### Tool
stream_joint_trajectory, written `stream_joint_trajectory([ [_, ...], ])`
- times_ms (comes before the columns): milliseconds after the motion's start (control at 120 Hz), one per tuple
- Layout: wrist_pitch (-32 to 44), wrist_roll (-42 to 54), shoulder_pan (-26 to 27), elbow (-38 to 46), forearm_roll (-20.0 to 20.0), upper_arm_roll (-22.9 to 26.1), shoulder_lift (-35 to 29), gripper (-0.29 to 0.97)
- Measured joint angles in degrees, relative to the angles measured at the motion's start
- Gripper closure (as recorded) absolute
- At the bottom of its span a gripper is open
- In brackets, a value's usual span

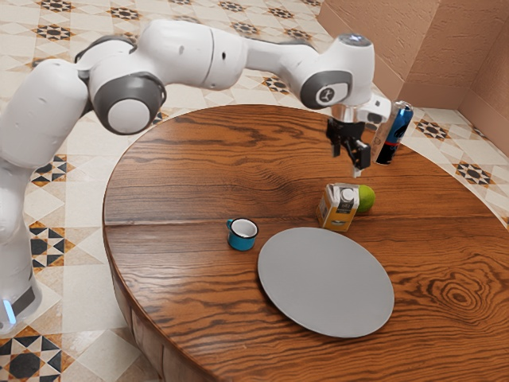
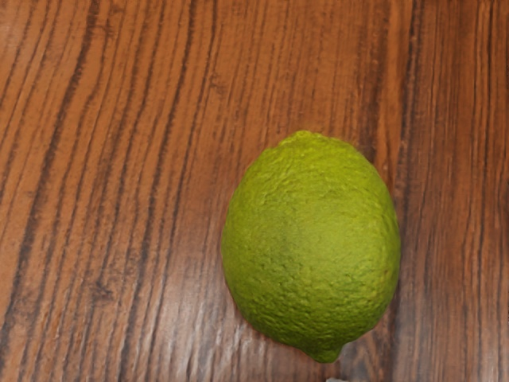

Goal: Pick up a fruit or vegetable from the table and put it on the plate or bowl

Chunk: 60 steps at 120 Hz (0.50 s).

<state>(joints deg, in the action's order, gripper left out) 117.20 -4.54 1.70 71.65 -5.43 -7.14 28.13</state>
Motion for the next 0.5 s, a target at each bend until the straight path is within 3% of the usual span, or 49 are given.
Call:
stream_joint_trajectory([
  [500,4.7,1.3,-0.9,-4.6,-1.2,2.1,6.7,0.00],
])
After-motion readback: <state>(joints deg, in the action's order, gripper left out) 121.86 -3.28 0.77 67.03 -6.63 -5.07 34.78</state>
